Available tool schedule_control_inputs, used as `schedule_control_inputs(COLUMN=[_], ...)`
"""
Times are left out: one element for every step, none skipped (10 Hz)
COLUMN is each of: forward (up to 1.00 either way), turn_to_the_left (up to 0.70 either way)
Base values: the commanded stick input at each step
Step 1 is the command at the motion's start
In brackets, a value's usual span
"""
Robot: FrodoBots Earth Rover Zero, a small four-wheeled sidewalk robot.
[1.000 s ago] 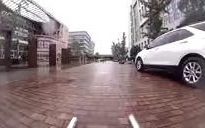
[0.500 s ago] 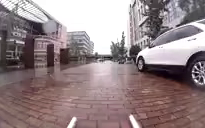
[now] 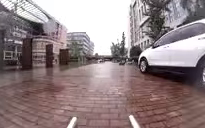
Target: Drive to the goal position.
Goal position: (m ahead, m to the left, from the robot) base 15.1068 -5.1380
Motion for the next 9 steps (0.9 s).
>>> schedule_control_inputs(forward=[0.7, 0.7, 0.7, 0.7, 0.7, 0.7, 0.7, 0.7, 0.7], turn_to_the_left=[0.0, 0.0, 0.0, 0.0, 0.0, 0.0, 0.0, 0.0, 0.0])
